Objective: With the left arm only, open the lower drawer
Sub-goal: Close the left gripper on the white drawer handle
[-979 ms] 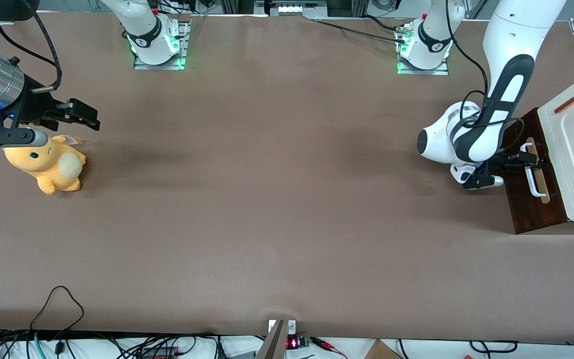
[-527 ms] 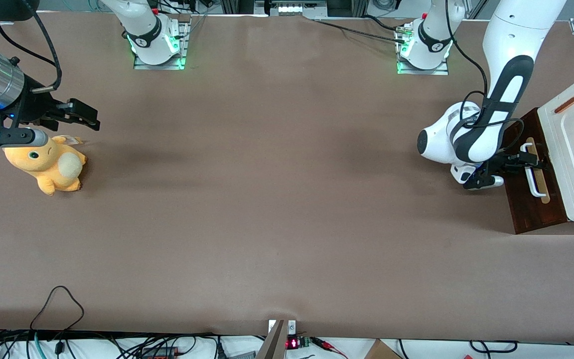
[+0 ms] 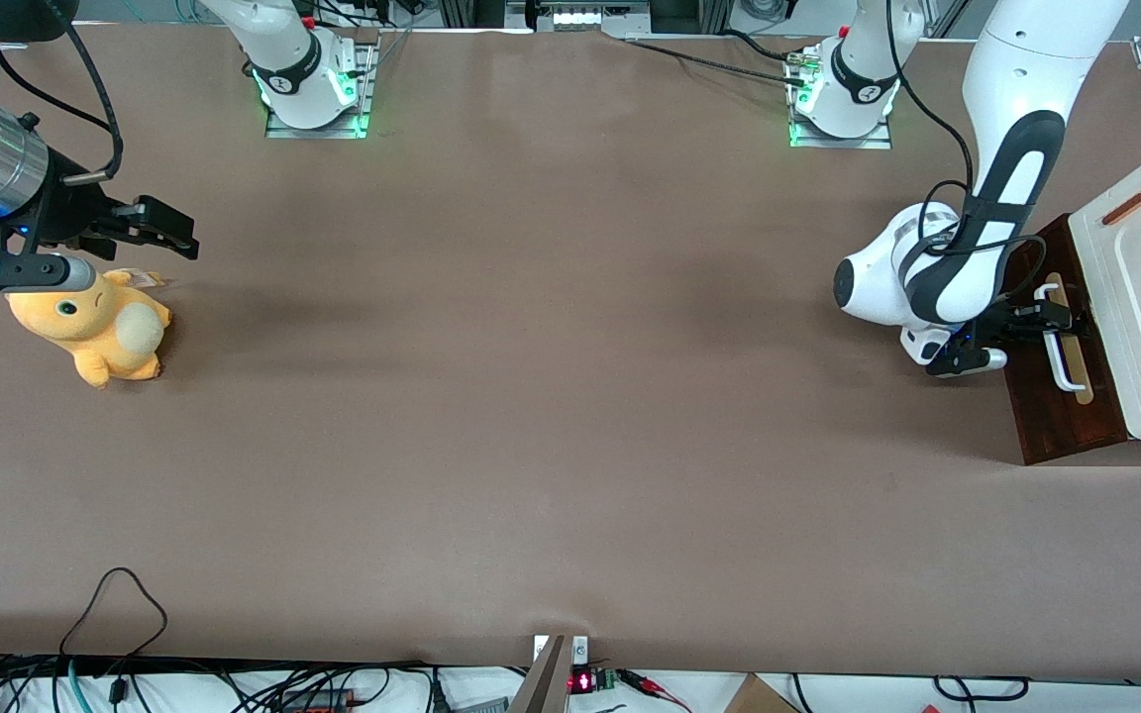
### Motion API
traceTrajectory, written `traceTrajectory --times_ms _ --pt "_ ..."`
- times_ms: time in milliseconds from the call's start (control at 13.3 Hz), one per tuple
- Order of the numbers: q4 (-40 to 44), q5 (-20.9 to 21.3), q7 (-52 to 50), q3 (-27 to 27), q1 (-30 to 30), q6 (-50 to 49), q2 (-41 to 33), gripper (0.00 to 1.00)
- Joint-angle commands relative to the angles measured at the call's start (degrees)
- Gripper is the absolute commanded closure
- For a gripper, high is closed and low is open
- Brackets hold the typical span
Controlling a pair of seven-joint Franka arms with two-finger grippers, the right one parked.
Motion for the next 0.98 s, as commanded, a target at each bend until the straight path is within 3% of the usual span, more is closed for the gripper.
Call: traceTrajectory --times_ms 0,452,603,904 --pt "-0.1 1.0 -2.0 0.4 -0.2 0.0 0.3 0.48" --pt "-0.5 0.8 -3.2 0.3 -0.2 -0.1 0.2 0.73" --pt "-0.6 0.8 -4.2 0.3 -0.2 -0.1 0.1 0.87" --pt "-0.5 0.7 -4.3 0.3 -0.2 -0.1 -0.1 0.95"
